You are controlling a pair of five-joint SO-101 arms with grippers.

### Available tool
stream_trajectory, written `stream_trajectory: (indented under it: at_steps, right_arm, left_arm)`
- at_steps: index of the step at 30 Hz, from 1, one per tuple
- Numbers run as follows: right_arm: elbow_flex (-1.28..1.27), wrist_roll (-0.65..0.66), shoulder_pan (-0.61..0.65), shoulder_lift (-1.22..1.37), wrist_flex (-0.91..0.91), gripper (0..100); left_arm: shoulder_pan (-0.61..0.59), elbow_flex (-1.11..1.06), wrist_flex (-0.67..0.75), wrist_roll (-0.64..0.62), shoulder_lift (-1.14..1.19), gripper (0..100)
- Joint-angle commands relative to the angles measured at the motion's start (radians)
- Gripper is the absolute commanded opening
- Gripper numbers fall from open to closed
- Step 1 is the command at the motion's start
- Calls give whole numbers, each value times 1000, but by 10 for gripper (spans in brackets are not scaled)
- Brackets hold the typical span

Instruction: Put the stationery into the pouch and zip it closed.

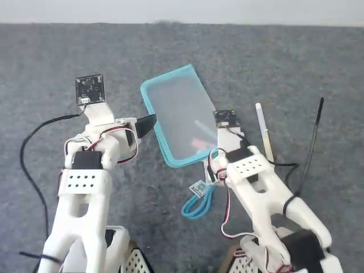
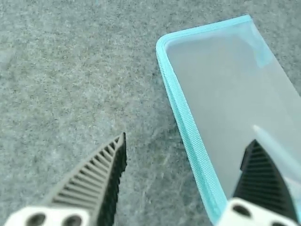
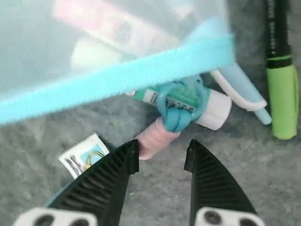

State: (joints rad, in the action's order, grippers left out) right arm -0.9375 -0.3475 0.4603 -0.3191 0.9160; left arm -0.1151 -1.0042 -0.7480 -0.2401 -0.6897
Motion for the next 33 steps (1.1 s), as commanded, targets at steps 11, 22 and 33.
stream_trajectory:
  at_steps: [11,22,33]
  right_arm:
    - [-46,-173,54,16,-189,177]
    - [-52,92,51,15,-186,20]
    - [48,477,-145,2,-1,6]
  left_arm:
    - [2,13,25,9,3,367]
    - [2,-2,28,9,3,367]
    - [2,-19,31,11,3,367]
